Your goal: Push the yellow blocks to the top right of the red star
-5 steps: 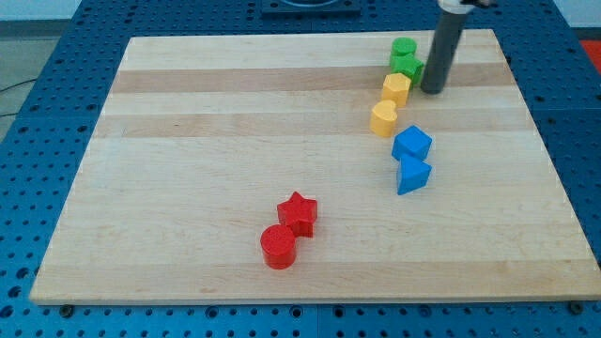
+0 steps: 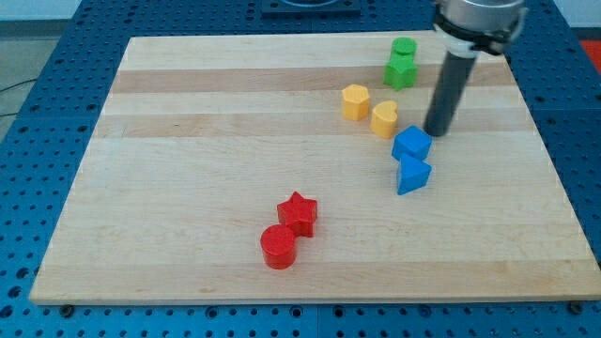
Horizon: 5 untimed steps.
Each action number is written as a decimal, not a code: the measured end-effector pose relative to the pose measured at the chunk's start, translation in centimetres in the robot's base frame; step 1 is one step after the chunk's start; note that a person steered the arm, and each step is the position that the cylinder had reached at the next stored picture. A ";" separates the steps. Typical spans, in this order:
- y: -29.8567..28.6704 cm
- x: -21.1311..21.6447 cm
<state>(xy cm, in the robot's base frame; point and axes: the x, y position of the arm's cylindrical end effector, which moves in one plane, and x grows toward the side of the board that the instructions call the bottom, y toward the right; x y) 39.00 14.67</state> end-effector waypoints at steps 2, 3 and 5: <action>-3.5 -3.2; 1.3 -2.6; -2.6 3.6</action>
<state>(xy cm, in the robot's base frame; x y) 42.60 12.07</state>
